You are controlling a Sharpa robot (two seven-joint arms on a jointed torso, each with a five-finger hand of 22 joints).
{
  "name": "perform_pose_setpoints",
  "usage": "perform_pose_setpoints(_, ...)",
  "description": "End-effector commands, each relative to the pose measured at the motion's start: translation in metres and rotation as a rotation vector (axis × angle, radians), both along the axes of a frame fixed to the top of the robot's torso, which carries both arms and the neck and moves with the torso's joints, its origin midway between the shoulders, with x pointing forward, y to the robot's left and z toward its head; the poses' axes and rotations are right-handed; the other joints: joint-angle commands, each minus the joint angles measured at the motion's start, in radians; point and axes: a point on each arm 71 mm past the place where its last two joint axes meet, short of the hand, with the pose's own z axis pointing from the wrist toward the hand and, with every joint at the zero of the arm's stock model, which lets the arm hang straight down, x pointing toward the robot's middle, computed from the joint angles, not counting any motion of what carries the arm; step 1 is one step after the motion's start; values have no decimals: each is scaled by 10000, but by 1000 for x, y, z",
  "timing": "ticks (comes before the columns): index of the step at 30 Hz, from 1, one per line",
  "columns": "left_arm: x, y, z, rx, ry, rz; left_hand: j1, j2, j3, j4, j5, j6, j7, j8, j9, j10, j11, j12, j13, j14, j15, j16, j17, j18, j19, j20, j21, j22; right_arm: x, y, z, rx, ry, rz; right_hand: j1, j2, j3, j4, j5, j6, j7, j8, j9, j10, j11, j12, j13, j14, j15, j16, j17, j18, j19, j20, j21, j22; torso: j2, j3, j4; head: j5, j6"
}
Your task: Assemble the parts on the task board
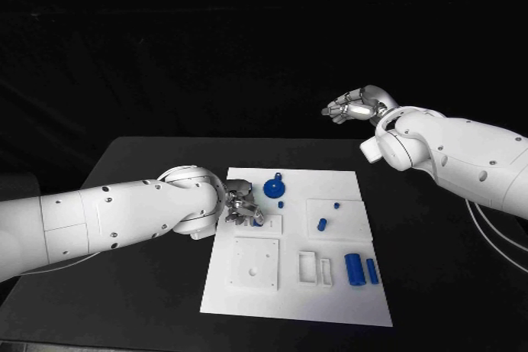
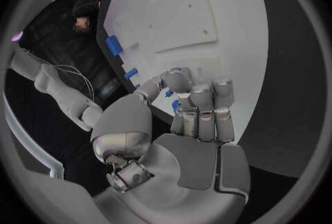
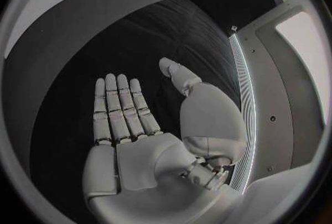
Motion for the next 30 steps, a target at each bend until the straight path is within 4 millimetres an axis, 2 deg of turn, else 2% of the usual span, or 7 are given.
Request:
perform_pose_setpoints(1, -2, -2, -4, 104, 353, -121, -78, 155, -10, 39, 42, 1565, -886, -38, 11, -223, -156, 64, -20, 339, -395, 48, -20, -116, -52, -1084, 39, 171, 0, 2, -1, 6, 71, 117, 64, 6, 5, 57, 70, -93, 226, 9, -12, 24, 62, -49, -21, -20, 62, -67, -17, -97, -58, 5, -44, -17, -6, 8, -2, 6, 10)
perform_pose_setpoints(15, 1, -4, -4, 234, 381, -57, -150, 302, 25, 0, 21, 1570, -891, -61, 35, -243, -162, 98, -40, 329, -397, 79, -48, -111, -65, -1088, 49, 175, 0, 4, -4, 0, 165, 167, 100, 3, 12, 53, 115, -104, 231, 13, -21, 17, 69, -67, -60, -40, 72, -78, -59, -97, -74, 14, -82, -20, -2, 20, -2, 31, 7)
perform_pose_setpoints(22, 1, -4, -5, 282, 460, -84, -306, 405, 22, -25, 34, 1591, -892, -75, 63, -250, -162, 143, -59, 325, -391, 115, -76, -121, -76, -1079, 63, 177, 0, 4, -4, -8, 192, 193, 138, 4, 18, 40, 135, -110, 232, 17, -26, 15, 73, -76, -85, -52, 78, -84, -86, -98, -85, 18, -105, -18, 0, 9, -8, 31, -1)
perform_pose_setpoints(30, 2, -9, -6, 341, 599, -232, -430, 484, 25, -12, 3, 1609, -896, -83, 85, -254, -165, 177, -72, 327, -390, 143, -97, -123, -81, -1077, 70, 174, 0, 5, -5, -15, 221, 217, 170, 8, 19, 38, 228, -113, 234, 27, -35, 15, 81, -88, -127, -66, 89, -88, -131, -99, -95, 29, -138, -10, 3, 12, -3, 29, -20)
